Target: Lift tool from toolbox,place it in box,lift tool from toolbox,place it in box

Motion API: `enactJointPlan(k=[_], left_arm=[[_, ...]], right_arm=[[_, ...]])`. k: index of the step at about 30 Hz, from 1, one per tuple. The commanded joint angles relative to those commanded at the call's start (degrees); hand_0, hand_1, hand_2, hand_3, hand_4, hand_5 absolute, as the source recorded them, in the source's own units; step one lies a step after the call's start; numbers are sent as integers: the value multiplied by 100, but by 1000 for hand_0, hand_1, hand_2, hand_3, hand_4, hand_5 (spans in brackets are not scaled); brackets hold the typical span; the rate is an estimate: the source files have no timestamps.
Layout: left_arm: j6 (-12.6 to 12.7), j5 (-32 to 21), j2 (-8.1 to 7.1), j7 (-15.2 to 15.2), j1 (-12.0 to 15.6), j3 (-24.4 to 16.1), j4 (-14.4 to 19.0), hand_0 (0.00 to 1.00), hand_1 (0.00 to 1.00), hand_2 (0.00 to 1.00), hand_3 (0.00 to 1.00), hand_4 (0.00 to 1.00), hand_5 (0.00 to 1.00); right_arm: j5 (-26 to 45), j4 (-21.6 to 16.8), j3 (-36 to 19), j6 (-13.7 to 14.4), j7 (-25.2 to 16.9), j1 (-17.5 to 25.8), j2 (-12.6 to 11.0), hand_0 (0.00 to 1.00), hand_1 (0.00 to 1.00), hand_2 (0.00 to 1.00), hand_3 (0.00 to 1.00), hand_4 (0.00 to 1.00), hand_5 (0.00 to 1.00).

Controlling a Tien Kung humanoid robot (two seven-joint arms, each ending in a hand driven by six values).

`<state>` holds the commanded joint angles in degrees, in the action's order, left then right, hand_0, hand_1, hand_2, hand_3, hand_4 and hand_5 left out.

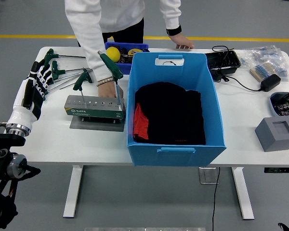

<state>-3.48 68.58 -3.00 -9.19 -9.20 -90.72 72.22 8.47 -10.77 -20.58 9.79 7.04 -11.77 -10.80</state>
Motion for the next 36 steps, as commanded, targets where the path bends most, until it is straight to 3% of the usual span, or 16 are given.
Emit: enactJointPlan(k=[6,7,9,12,13,14,16,17,18,19,20,23,27,30,31,36], left_arm=[[176,624,-24,-62,-4,-32,153,977,998,998,998,925,998],[218,806,-31,-72,-9,-35,195,998,998,998,998,998,881],[392,1241,-66,-44,-49,0,350,998,998,998,998,998,881],[586,2060,-212,19,-185,242,597,998,998,998,998,998,881],[608,2284,-314,14,-275,394,659,998,998,998,998,998,710],[610,2507,-417,15,-374,548,702,998,998,998,998,998,710],[557,2917,-586,32,-565,809,738,998,998,998,998,998,710],[442,3252,-772,72,-827,1106,733,998,998,998,998,998,710],[392,3438,-856,87,-957,1254,726,998,998,998,998,998,710],[267,3699,-986,161,-1178,1494,706,998,998,998,998,998,633],[136,3960,-1086,255,-1369,1700,683,998,998,998,998,998,633],[-246,4667,-1230,566,-1887,2247,581,998,998,998,998,998,633],[-549,5574,-1234,848,-2420,2826,386,998,998,998,998,998,612],[-484,5905,-1179,874,-2720,3134,177,998,998,998,998,998,612],[-429,5941,-1155,863,-2820,3215,86,998,995,972,940,998,594],[-324,6058,-1073,880,-3147,3385,-320,998,995,972,940,998,594]], right_arm=[[-45,-3,-24,4,11,20,5,699,660,707,560,785,675],[-50,-3,-27,5,12,23,6,699,660,707,560,785,675],[-61,-4,-36,8,15,31,8,699,660,707,560,785,675],[-74,-4,-43,7,21,40,11,699,660,707,560,785,675],[-80,-4,-46,6,24,43,12,701,660,708,560,786,675],[-89,-4,-53,7,28,47,11,701,660,708,560,786,675],[-97,-3,-60,6,33,48,9,701,660,708,560,786,675],[-106,-1,-70,5,37,49,5,701,660,708,560,786,675],[-108,0,-74,4,38,50,5,701,660,708,560,786,675],[-111,2,-77,0,39,48,2,701,660,707,560,786,675],[-119,5,-83,-3,40,45,-1,701,660,707,560,786,675],[-100,17,-84,-11,35,37,-11,701,660,707,560,786,675],[-86,29,-103,-15,33,30,-25,704,660,707,560,786,674],[-118,37,-127,-20,38,18,-32,704,660,707,560,786,674],[-129,40,-133,-22,40,14,-35,705,659,707,561,786,674],[-153,45,-166,-23,45,12,-44,705,659,707,561,786,674]])
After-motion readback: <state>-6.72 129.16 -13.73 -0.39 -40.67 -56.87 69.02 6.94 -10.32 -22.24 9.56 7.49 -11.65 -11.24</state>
